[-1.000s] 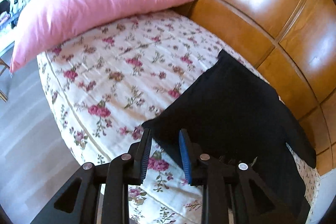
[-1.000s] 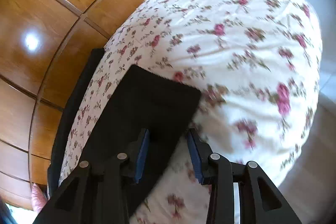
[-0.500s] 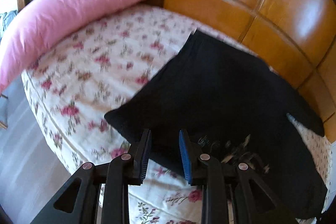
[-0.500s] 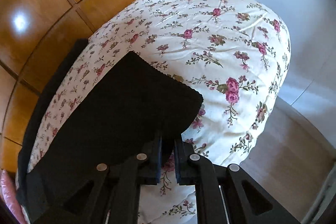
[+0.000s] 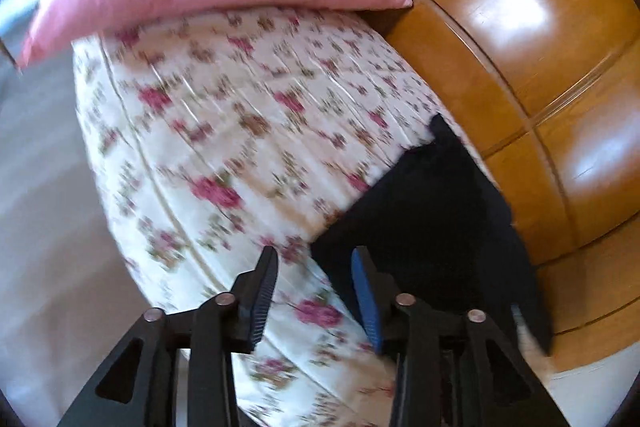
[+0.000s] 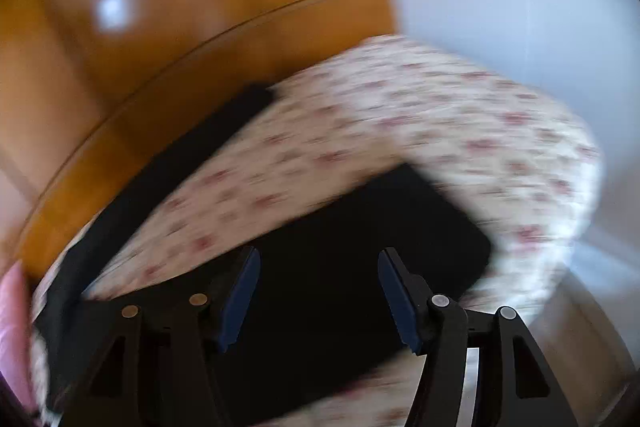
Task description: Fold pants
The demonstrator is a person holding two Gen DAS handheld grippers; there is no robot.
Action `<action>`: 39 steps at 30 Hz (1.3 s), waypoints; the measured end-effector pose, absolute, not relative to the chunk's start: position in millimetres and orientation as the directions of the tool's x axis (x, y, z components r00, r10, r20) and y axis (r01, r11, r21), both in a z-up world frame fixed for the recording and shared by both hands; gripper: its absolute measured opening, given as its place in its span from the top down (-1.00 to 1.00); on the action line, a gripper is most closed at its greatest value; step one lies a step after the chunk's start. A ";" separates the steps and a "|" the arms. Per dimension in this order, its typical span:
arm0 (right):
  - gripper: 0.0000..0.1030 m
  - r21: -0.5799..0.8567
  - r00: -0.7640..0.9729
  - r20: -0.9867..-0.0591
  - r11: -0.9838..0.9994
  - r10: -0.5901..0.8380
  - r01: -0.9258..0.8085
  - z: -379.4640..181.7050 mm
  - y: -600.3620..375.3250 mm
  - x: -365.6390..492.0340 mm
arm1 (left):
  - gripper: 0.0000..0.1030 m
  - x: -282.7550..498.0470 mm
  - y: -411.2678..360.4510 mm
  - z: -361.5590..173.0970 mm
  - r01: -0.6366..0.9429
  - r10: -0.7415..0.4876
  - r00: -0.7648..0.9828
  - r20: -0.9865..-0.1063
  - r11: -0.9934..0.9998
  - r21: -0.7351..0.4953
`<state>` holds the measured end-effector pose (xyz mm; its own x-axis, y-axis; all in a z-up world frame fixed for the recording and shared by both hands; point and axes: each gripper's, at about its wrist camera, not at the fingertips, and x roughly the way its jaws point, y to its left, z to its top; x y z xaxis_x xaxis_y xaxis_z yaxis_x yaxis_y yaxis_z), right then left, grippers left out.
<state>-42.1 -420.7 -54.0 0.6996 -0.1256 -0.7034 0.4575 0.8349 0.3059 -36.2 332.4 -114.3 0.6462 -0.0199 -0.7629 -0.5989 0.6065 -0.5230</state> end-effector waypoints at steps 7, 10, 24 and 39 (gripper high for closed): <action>-0.21 0.388 0.652 -0.725 0.913 0.221 0.122 -83.9 -297.7 27.3 | 0.19 -19.1 319.5 -128.5 -0.608 -0.060 0.601 -0.797 0.614 -0.504; -0.21 0.379 0.605 -0.745 0.925 0.282 0.035 -95.7 -253.1 35.1 | 0.80 -12.1 311.7 -120.0 -0.558 -0.050 0.627 -0.777 0.668 -0.493; -0.27 0.426 0.522 -0.761 0.904 0.385 -0.044 -127.7 -231.6 38.0 | 0.19 21.1 337.2 -55.6 -0.534 0.071 0.646 -0.760 0.754 -0.383; -0.42 0.429 0.491 -0.784 0.903 0.380 -0.014 -128.2 -228.4 62.0 | 0.20 292.4 346.6 -94.7 -0.302 -0.206 0.488 -0.848 0.871 -0.386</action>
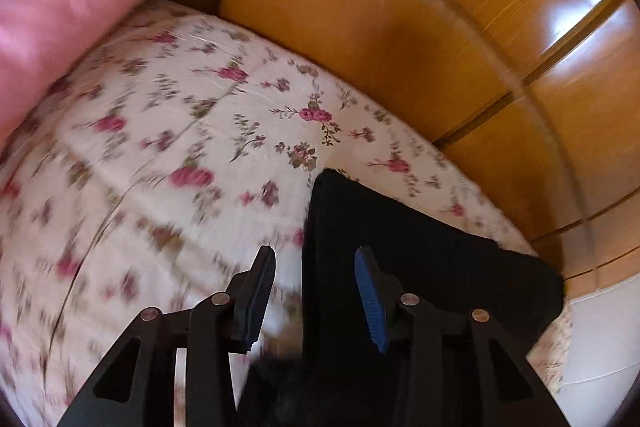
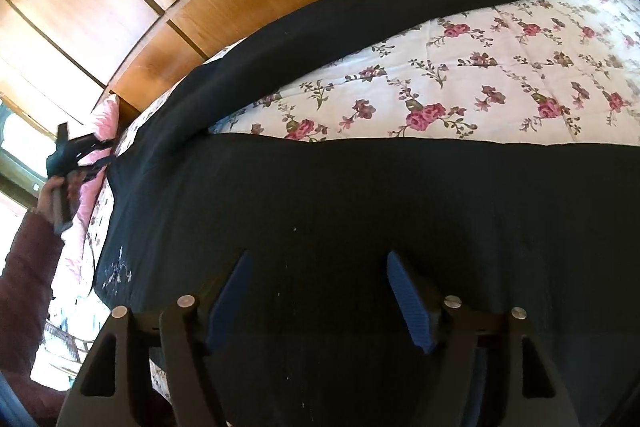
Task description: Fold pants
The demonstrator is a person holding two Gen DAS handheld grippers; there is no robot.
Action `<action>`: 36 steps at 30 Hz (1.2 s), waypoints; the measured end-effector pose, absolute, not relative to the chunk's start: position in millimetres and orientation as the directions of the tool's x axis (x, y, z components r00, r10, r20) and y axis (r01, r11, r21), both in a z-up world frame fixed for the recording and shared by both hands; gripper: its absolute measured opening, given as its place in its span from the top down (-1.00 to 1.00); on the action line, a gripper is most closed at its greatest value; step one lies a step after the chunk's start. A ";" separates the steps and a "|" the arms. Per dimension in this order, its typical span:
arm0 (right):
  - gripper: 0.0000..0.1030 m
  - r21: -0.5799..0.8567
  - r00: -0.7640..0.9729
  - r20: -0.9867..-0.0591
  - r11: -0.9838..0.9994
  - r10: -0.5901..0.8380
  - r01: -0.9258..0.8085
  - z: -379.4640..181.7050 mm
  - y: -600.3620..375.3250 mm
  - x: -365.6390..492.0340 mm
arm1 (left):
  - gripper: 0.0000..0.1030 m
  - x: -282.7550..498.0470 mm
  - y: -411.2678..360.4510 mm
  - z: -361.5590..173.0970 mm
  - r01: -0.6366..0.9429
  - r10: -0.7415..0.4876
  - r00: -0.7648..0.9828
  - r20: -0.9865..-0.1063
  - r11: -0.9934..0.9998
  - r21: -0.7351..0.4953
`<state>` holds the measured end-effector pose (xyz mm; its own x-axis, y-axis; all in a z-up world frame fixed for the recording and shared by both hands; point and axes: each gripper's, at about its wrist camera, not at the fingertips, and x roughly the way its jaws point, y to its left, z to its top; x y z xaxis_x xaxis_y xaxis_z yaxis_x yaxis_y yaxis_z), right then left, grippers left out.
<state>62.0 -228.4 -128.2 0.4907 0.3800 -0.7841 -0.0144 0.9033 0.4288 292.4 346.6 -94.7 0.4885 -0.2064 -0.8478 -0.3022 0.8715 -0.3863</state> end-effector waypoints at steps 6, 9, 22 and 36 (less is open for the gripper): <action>-0.60 0.410 0.487 -0.792 0.912 0.367 -0.021 -128.5 -220.9 68.7 | 0.23 350.1 340.0 -122.5 -0.307 -0.227 0.428 -0.875 0.874 -0.377; -0.66 0.404 0.488 -0.793 0.915 0.364 -0.025 -128.6 -218.3 70.1 | 0.23 364.2 336.2 -130.3 -0.306 -0.224 0.408 -0.885 0.880 -0.364; -0.66 0.384 0.487 -0.800 0.923 0.351 -0.034 -124.9 -215.9 69.2 | 0.91 282.3 291.2 -12.1 0.010 -0.283 0.677 -0.679 0.926 -0.376; -0.32 0.590 0.522 -0.680 0.807 0.516 -0.030 -91.9 -241.3 140.8 | 0.93 83.4 202.1 15.5 0.285 -0.434 0.698 -0.569 0.898 -0.335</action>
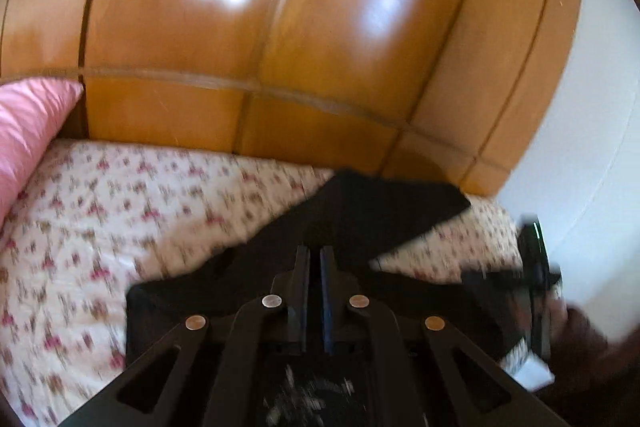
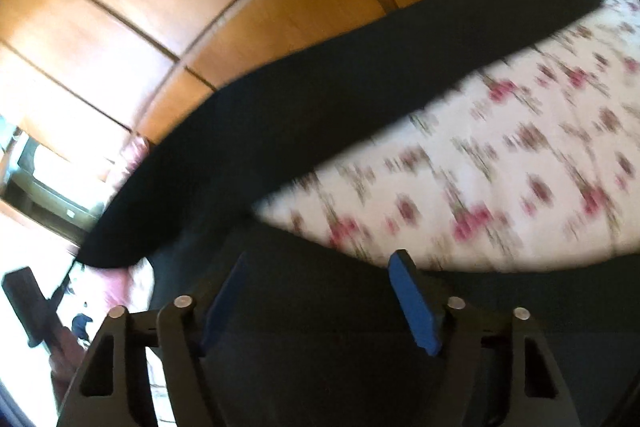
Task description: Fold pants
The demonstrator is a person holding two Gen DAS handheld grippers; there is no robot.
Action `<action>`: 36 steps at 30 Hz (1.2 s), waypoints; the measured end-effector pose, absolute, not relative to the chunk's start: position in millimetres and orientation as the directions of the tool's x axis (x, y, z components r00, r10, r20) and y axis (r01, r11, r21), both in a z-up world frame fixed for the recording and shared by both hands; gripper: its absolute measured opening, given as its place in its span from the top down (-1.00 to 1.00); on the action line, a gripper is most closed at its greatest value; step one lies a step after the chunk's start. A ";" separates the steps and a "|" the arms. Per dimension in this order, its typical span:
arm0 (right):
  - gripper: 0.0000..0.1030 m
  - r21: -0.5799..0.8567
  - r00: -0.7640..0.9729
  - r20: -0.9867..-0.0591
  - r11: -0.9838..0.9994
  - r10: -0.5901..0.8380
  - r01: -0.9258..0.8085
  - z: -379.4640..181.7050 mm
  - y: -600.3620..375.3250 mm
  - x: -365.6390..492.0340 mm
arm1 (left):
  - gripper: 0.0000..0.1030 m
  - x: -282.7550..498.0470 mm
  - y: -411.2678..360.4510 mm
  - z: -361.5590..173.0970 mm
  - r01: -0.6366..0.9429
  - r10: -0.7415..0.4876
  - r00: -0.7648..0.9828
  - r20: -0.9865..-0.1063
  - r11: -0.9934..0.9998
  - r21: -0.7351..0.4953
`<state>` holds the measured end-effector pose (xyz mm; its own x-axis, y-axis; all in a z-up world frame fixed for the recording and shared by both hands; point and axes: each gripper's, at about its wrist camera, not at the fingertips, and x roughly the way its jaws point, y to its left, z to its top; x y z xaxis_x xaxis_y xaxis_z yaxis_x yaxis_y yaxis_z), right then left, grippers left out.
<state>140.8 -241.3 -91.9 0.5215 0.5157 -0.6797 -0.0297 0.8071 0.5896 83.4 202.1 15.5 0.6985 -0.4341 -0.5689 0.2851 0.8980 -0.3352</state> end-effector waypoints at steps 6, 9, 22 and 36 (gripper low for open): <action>-0.11 0.683 0.503 -0.614 0.729 0.608 -0.047 -75.1 -213.7 225.8 | 0.93 58.8 195.7 -5.8 0.278 -0.465 0.673 -0.575 0.880 -0.386; -0.10 0.703 0.502 -0.598 0.710 0.625 -0.046 -67.6 -197.1 260.0 | 0.93 55.7 195.3 -10.0 0.282 -0.472 0.669 -0.574 0.876 -0.392; 0.77 0.648 0.480 -0.690 0.758 0.542 0.075 -85.0 -169.7 352.0 | 0.94 50.2 210.5 -20.9 0.266 -0.476 0.650 -0.592 0.872 -0.410; 0.78 0.657 0.571 -0.459 0.693 0.681 -0.297 10.2 -217.7 174.2 | 0.94 107.2 298.8 29.0 -0.069 -0.148 0.855 -0.497 0.917 -0.392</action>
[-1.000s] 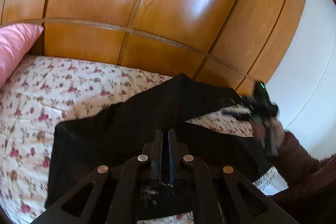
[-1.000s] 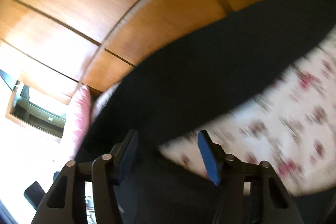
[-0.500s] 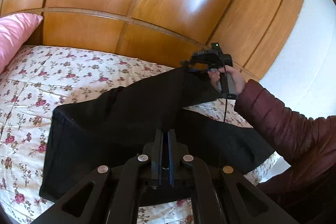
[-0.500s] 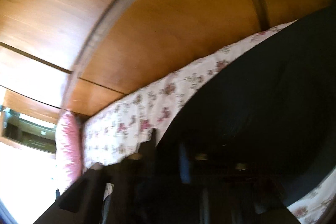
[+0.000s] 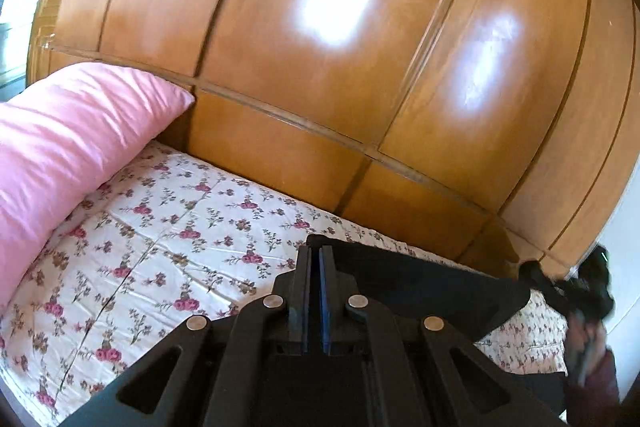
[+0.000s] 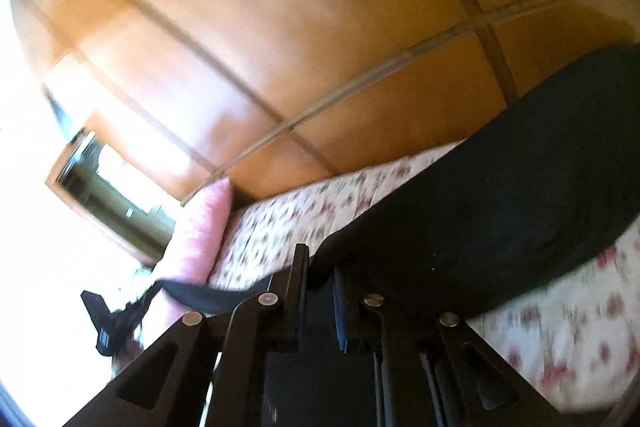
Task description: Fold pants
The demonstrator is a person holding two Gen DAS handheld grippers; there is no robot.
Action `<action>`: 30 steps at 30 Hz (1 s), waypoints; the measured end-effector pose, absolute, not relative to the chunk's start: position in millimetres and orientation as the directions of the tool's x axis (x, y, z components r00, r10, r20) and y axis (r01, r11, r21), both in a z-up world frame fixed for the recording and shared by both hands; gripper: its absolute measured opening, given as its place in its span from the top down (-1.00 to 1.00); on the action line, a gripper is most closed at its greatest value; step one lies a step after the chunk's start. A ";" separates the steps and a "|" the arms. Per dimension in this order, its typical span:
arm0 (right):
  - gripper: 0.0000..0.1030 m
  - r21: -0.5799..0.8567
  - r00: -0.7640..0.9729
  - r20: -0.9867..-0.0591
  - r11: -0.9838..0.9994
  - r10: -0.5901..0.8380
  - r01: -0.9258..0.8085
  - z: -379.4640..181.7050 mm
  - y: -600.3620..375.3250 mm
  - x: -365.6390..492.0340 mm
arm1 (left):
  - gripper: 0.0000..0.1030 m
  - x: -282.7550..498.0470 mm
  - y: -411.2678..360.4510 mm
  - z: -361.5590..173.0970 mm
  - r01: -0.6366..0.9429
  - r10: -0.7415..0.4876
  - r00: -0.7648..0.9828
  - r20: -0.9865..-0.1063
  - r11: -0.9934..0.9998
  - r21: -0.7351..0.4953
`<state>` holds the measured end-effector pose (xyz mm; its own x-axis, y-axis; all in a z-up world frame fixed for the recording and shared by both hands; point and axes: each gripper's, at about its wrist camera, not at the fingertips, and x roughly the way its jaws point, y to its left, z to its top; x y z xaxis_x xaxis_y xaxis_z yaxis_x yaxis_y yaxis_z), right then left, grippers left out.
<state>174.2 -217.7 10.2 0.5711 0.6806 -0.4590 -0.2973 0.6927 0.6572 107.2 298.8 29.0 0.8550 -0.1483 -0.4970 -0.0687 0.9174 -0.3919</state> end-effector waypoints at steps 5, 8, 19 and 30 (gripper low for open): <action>0.80 0.677 0.488 -0.490 0.668 0.722 -0.309 -25.3 -216.6 90.5 | 0.94 68.8 309.2 -9.2 -0.142 -0.144 0.814 -0.563 0.890 -0.433; 0.82 0.688 0.435 -0.539 0.675 0.721 -0.267 -57.8 -211.7 58.8 | 0.94 45.6 313.2 -45.1 -0.212 -0.145 0.767 -0.626 0.863 -0.459; 0.84 0.605 0.361 -0.685 0.770 0.633 -0.203 -129.0 -187.8 41.5 | 0.55 -25.8 347.8 -140.3 -0.420 -0.344 0.727 -0.594 0.461 -0.782; 0.84 0.597 0.360 -0.690 0.775 0.628 -0.206 -136.1 -183.3 50.4 | 0.44 -17.4 329.8 -137.0 -0.411 -0.383 0.718 -0.581 0.441 -0.798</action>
